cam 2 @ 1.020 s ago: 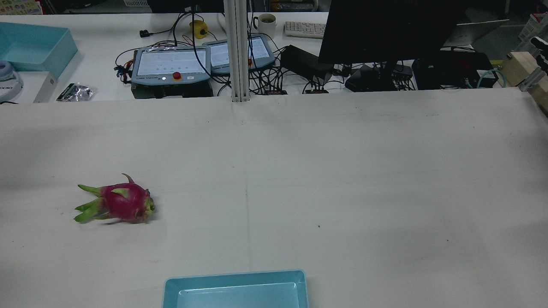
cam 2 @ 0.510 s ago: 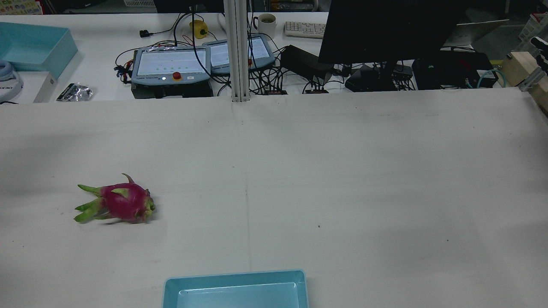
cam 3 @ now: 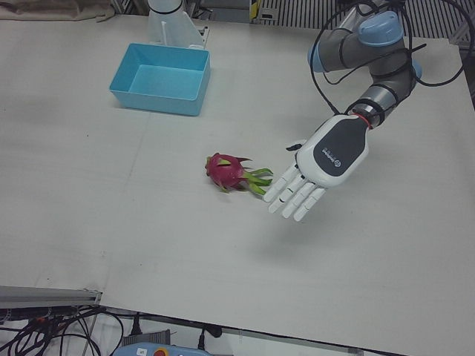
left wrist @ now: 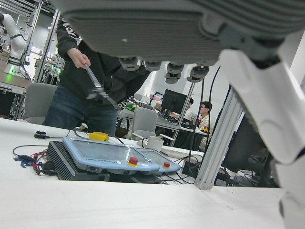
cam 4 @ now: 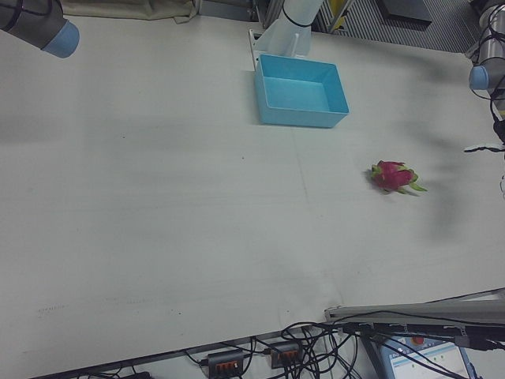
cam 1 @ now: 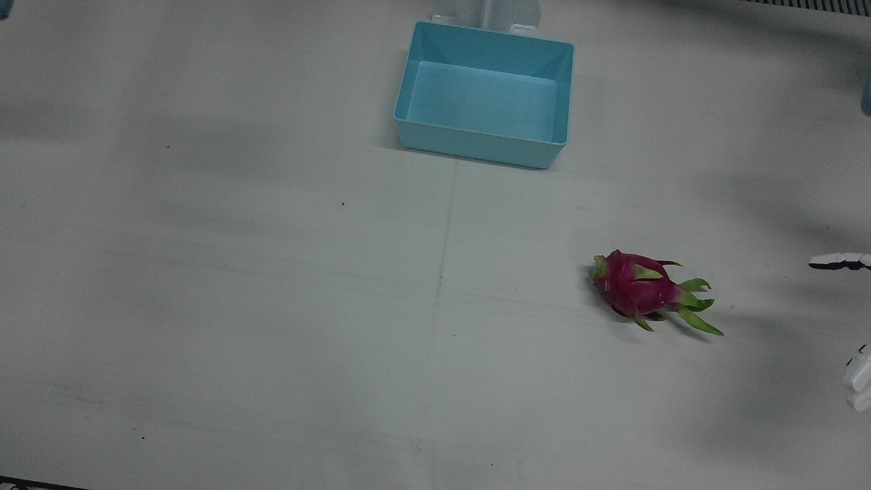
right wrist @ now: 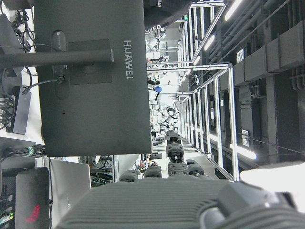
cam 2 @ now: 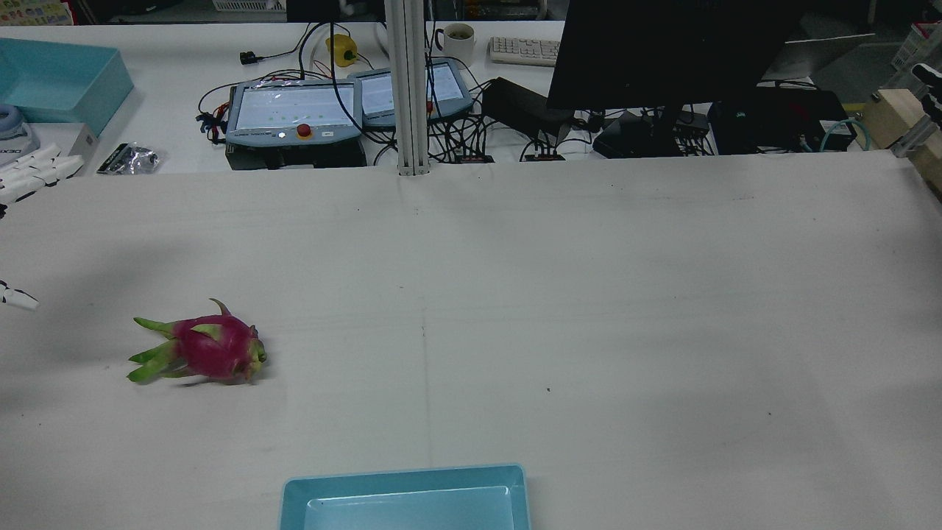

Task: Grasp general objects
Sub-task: 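Reach the left hand down to the pink dragon fruit, then close the left hand fingers around the dragon fruit, then carry the dragon fruit with the left hand over the blue tray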

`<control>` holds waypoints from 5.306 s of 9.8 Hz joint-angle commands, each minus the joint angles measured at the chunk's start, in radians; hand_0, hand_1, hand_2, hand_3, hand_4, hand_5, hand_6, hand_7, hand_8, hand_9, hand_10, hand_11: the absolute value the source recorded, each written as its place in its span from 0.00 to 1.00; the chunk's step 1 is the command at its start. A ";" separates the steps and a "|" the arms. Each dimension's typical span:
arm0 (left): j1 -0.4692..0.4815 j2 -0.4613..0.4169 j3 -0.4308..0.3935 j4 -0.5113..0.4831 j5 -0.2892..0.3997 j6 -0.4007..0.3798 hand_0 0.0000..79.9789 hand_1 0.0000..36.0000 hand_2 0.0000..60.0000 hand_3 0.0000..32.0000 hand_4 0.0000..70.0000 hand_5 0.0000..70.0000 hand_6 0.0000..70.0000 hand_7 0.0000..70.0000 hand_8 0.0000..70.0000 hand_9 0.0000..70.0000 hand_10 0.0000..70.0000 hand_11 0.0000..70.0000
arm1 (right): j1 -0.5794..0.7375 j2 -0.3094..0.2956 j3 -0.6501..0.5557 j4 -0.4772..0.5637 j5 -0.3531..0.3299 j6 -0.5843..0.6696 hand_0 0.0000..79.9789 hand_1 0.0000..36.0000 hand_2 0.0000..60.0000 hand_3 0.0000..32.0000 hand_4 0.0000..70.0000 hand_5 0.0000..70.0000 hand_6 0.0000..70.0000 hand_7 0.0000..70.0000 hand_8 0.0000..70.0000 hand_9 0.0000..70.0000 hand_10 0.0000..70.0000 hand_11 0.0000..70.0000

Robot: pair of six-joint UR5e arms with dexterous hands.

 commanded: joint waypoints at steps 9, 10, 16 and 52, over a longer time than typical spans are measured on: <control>0.463 -0.043 -0.043 0.160 -0.391 0.213 0.61 0.50 0.22 0.69 0.00 0.00 0.00 0.08 0.02 0.00 0.00 0.00 | 0.000 0.001 0.000 0.000 0.000 0.002 0.00 0.00 0.00 0.00 0.00 0.00 0.00 0.00 0.00 0.00 0.00 0.00; 0.497 -0.055 -0.025 0.165 -0.437 0.212 0.62 0.53 0.25 0.77 0.00 0.00 0.00 0.09 0.01 0.00 0.00 0.00 | 0.000 0.001 0.000 0.000 0.000 0.000 0.00 0.00 0.00 0.00 0.00 0.00 0.00 0.00 0.00 0.00 0.00 0.00; 0.500 -0.084 0.037 0.186 -0.442 0.221 0.63 0.64 0.39 0.69 0.00 0.00 0.00 0.04 0.02 0.00 0.00 0.00 | 0.000 0.001 0.000 0.000 0.000 0.000 0.00 0.00 0.00 0.00 0.00 0.00 0.00 0.00 0.00 0.00 0.00 0.00; 0.695 -0.698 -0.161 1.016 -0.065 0.326 0.61 0.63 1.00 0.00 1.00 0.91 0.88 1.00 0.78 1.00 1.00 1.00 | 0.000 0.000 0.000 0.000 0.000 0.002 0.00 0.00 0.00 0.00 0.00 0.00 0.00 0.00 0.00 0.00 0.00 0.00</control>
